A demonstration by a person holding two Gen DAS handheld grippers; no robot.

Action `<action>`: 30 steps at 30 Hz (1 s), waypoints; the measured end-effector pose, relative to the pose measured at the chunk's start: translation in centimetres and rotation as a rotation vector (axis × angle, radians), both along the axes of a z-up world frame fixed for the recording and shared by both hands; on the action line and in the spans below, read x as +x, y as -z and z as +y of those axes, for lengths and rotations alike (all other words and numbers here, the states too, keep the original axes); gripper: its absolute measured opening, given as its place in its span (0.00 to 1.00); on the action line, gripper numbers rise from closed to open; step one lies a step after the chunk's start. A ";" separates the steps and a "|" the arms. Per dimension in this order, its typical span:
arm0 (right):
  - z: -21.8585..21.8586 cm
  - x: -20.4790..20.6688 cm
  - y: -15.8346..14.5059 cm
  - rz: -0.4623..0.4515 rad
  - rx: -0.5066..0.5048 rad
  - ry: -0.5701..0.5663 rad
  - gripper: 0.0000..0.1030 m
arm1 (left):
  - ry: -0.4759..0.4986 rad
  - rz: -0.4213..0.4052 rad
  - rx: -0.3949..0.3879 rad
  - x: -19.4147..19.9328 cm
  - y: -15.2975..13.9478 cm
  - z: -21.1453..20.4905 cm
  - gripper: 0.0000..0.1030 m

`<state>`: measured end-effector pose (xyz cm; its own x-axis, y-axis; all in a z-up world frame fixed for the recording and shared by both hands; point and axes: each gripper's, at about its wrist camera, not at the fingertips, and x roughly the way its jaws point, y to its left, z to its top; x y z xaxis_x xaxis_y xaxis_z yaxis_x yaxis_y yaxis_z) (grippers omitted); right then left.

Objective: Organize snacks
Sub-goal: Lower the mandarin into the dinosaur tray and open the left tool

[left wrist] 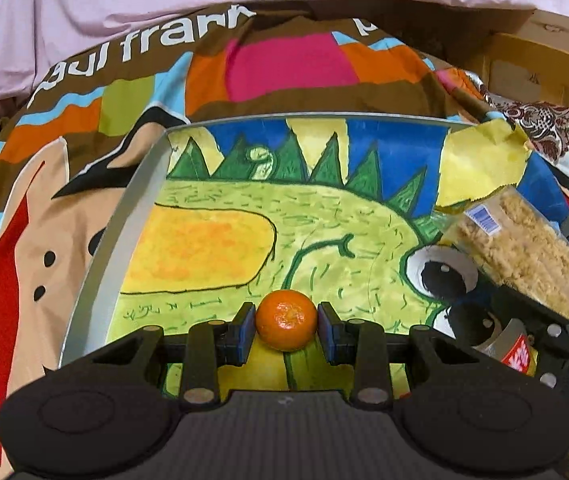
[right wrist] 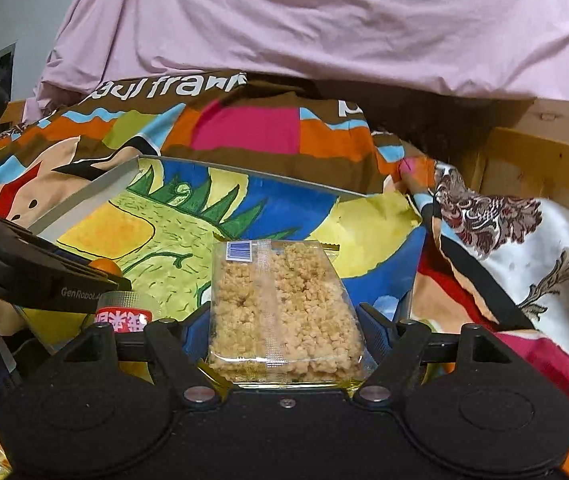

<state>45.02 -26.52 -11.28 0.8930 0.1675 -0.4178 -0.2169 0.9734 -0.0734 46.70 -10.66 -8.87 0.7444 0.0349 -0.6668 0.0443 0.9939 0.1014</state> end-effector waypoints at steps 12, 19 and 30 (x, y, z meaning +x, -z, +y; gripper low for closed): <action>-0.1 0.2 0.1 0.010 0.016 0.004 0.75 | -0.011 -0.004 -0.001 -0.2 0.3 -0.1 0.38; -0.2 -0.3 -0.6 -0.024 0.019 0.008 0.81 | -0.033 -0.007 -0.013 -0.4 0.0 0.4 0.56; -0.4 -3.6 -5.1 -0.140 0.042 0.018 0.96 | -0.059 -0.081 -0.009 -2.5 -3.1 1.2 0.96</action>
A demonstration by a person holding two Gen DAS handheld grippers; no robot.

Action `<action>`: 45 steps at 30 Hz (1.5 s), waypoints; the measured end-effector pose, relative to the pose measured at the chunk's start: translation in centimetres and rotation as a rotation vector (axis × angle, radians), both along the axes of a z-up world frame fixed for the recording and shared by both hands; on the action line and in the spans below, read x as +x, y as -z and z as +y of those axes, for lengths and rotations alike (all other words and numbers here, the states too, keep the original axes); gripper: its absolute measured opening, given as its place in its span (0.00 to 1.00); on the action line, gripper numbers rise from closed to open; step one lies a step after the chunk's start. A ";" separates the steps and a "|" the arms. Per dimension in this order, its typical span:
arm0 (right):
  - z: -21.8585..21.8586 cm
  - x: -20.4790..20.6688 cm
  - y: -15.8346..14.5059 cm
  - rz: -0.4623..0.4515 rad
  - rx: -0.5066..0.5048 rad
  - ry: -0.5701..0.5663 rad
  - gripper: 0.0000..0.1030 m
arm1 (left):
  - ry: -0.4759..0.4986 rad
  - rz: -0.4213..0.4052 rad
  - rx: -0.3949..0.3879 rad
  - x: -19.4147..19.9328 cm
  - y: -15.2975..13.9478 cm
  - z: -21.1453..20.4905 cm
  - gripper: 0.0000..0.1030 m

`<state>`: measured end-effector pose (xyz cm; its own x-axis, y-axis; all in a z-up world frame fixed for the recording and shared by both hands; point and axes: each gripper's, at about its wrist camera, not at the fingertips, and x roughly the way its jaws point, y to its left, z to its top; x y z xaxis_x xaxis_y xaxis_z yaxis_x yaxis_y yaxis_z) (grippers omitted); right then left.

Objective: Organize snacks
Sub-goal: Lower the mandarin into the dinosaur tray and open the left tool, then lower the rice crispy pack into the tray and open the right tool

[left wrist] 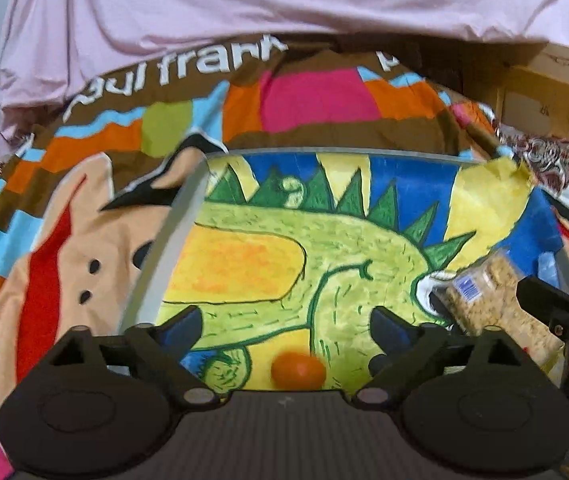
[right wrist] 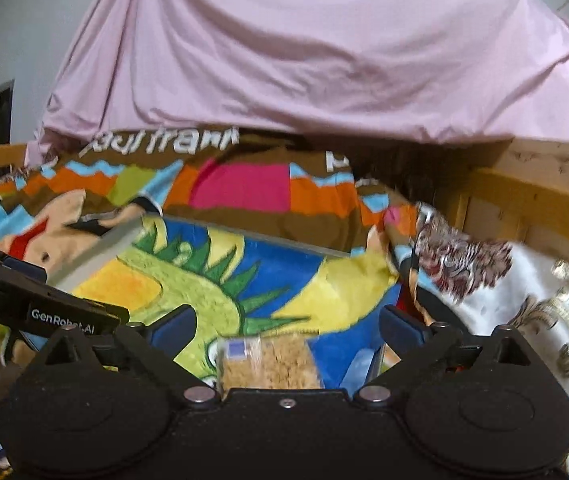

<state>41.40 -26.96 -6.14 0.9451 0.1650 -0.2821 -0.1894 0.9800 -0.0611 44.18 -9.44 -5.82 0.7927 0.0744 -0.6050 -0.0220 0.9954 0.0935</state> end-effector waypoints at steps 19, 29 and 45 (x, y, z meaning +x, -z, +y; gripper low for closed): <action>0.3 -12.2 -7.4 -0.154 0.043 0.015 0.99 | -0.008 -0.164 -0.064 -9.7 -8.6 2.1 0.99; 1.5 -18.7 -7.4 -0.121 0.055 0.020 0.99 | -0.027 -0.219 -0.121 -15.9 -9.9 4.2 0.99; 2.0 -26.4 -4.9 -0.048 0.043 0.056 0.99 | -0.034 -0.187 -0.105 -24.9 -6.3 7.2 0.99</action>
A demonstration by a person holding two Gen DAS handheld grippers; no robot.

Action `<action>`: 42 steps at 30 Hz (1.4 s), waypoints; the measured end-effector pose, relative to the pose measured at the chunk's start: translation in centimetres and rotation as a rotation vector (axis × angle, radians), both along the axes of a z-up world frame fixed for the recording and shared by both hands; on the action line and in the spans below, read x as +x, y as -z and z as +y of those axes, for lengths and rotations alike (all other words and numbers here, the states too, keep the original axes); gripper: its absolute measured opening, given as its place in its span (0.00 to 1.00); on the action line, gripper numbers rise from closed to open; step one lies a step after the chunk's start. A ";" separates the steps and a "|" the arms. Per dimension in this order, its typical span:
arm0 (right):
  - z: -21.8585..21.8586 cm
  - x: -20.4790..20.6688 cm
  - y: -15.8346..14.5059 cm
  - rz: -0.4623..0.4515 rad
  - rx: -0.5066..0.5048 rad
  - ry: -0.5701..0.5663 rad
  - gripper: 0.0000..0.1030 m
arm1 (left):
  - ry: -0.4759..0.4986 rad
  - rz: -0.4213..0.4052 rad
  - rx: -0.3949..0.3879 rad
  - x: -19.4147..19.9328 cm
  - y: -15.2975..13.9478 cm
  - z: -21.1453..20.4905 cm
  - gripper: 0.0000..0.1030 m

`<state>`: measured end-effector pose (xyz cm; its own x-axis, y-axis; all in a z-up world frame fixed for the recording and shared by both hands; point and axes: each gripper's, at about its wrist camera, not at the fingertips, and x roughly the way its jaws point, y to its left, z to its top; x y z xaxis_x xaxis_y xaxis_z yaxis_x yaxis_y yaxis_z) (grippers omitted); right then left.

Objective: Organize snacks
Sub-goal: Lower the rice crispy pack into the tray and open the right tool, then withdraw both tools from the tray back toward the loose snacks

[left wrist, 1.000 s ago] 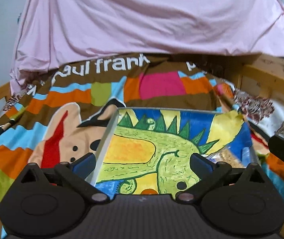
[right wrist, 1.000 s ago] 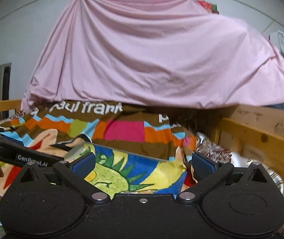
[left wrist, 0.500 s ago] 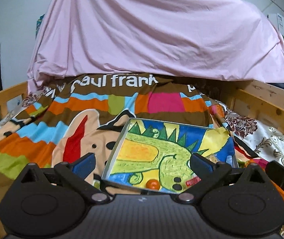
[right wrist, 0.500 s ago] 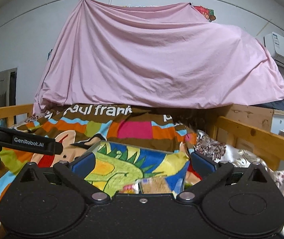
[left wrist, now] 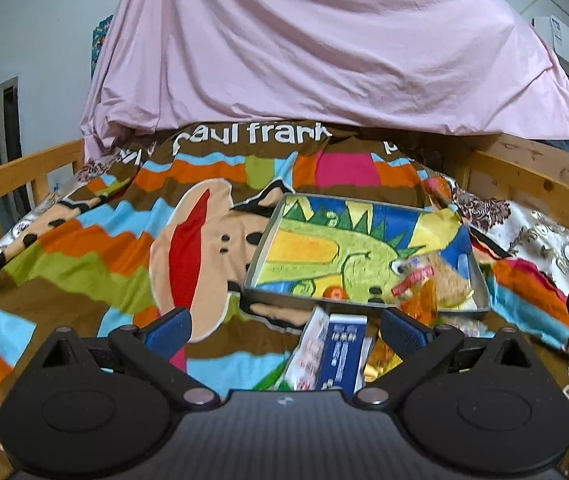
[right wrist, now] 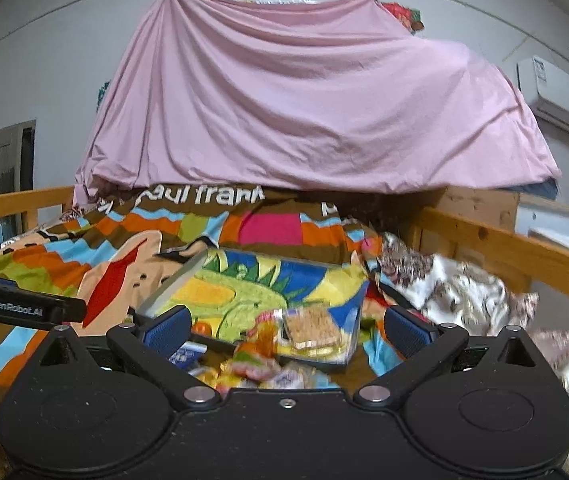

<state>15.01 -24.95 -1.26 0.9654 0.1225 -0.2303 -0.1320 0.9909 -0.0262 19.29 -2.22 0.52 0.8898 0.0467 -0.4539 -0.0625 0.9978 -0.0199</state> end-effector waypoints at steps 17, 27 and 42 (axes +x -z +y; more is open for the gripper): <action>2.1 -2.5 2.9 0.110 -0.057 -0.003 0.99 | 0.000 0.053 0.028 -5.0 3.2 1.6 0.99; 2.7 -1.3 4.7 0.220 -0.043 0.008 0.99 | -0.026 0.092 0.073 -5.5 4.0 2.0 0.99; 4.2 0.3 6.2 0.299 -0.088 -0.047 0.99 | -0.025 0.154 0.055 -4.3 6.2 2.7 0.99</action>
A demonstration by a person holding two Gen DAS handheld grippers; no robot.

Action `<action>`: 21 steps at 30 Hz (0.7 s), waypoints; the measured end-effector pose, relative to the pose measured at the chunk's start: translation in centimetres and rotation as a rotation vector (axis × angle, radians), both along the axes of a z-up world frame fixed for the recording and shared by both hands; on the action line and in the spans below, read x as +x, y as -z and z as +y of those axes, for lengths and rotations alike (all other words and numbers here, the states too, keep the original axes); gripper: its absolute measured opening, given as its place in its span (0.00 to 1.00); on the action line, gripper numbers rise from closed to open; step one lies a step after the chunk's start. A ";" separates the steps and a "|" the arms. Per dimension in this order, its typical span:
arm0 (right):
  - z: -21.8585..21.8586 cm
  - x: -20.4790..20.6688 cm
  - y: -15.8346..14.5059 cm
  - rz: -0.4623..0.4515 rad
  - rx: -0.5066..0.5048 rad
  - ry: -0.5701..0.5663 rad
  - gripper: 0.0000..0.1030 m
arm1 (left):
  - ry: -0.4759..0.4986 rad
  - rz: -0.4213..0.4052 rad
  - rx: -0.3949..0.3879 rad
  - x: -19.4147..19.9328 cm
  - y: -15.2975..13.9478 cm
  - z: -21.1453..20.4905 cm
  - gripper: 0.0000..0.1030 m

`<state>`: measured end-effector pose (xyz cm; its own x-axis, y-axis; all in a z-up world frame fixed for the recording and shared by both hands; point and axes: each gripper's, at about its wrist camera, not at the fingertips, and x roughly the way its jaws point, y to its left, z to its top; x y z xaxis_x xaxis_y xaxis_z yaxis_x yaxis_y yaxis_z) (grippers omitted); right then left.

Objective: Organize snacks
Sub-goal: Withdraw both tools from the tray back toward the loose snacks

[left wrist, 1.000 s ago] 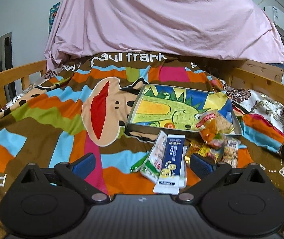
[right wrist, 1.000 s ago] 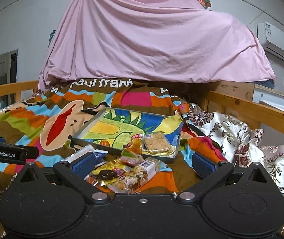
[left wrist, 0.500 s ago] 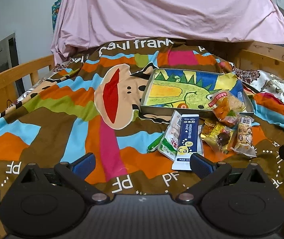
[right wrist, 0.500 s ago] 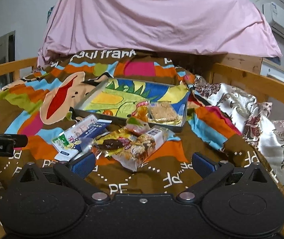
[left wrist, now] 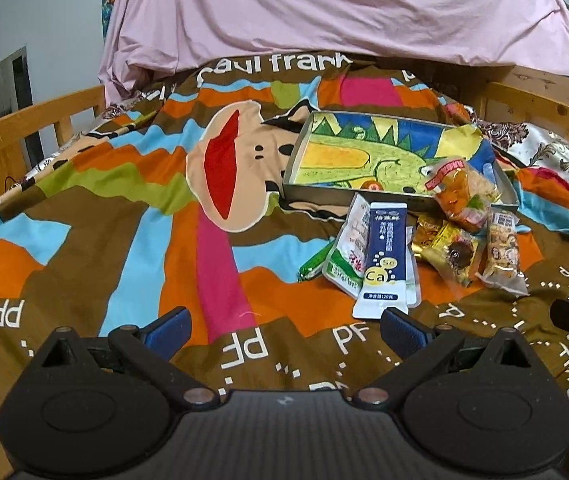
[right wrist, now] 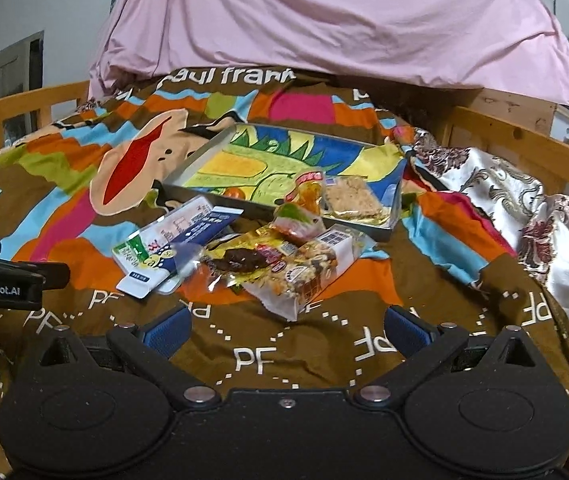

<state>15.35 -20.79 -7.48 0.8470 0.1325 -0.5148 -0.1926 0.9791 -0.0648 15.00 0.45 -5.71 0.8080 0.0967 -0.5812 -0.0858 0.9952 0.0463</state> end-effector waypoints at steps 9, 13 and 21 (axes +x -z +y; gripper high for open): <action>1.1 1.4 1.1 0.035 -0.038 -0.030 0.99 | 0.082 -0.004 0.047 1.0 0.9 -0.3 0.99; 1.3 2.0 1.3 0.015 -0.082 -0.029 0.99 | 0.138 -0.014 0.048 2.1 1.0 -0.7 0.99; 0.1 4.7 1.7 -0.008 -0.095 0.045 0.99 | 0.216 -0.052 0.047 4.8 1.0 -1.8 0.99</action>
<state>20.10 -20.71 -9.17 0.8553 0.0446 -0.5163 -0.1473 0.9761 -0.1596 19.81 -1.39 -6.68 0.8416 -0.0558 -0.5373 0.1257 0.9876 0.0943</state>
